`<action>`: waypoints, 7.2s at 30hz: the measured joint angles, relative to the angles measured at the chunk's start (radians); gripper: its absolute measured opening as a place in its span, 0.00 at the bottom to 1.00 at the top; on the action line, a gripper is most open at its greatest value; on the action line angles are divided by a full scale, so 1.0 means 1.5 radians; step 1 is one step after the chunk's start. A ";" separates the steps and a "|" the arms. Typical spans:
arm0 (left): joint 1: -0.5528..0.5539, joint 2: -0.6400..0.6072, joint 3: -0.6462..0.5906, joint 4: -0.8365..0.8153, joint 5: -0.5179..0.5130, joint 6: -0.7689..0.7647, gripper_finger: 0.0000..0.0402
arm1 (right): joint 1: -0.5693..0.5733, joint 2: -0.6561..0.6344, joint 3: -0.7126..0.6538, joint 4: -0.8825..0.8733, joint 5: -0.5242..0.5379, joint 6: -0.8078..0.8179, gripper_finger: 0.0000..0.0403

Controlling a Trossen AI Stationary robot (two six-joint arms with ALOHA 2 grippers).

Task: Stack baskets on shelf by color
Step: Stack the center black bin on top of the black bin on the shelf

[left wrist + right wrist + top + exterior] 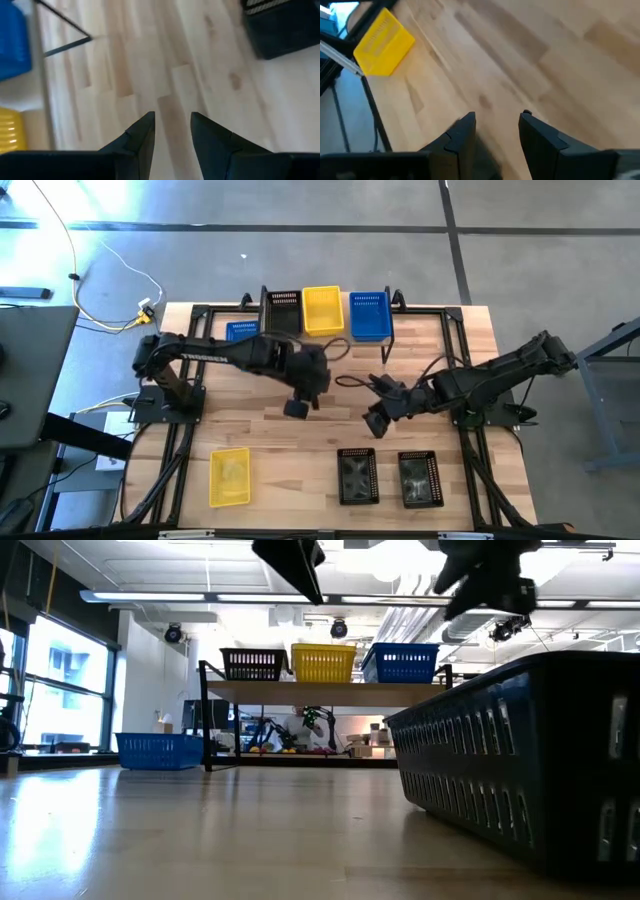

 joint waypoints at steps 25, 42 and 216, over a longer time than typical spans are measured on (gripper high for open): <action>-0.255 0.000 0.000 -0.045 -0.078 -0.216 0.29 | 0.179 0.141 0.000 0.029 -0.089 0.326 0.34; -0.325 0.001 0.000 0.020 -0.109 -0.282 0.29 | 0.186 0.266 0.000 0.033 -0.116 0.328 0.34; -0.276 -0.038 0.000 -0.384 -0.592 -0.420 0.00 | -0.037 0.099 0.076 0.516 0.189 -0.545 0.32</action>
